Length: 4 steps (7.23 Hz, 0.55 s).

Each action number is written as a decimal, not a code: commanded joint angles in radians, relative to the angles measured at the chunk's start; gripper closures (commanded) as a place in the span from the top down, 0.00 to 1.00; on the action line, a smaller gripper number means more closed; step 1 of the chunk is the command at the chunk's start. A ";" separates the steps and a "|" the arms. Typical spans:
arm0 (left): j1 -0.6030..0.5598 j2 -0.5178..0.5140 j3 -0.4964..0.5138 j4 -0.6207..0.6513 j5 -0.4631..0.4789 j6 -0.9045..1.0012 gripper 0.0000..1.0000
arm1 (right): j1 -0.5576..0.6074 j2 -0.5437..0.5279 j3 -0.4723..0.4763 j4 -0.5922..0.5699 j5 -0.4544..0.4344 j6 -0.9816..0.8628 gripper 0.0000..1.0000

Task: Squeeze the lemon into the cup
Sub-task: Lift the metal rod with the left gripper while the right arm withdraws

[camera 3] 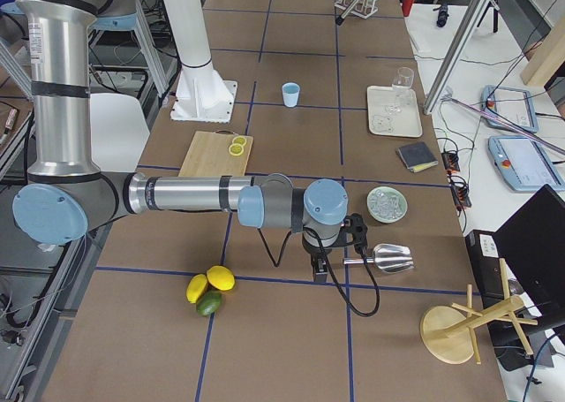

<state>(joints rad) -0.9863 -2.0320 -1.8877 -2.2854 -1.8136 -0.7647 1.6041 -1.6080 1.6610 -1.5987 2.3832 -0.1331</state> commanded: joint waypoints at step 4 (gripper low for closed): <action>0.116 0.065 -0.011 -0.271 0.175 -0.122 0.00 | 0.000 0.003 -0.017 0.052 -0.006 0.044 1.00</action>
<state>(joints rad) -0.9314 -1.9919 -1.8921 -2.4789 -1.7201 -0.8375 1.6045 -1.6048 1.6463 -1.5471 2.3695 -0.0946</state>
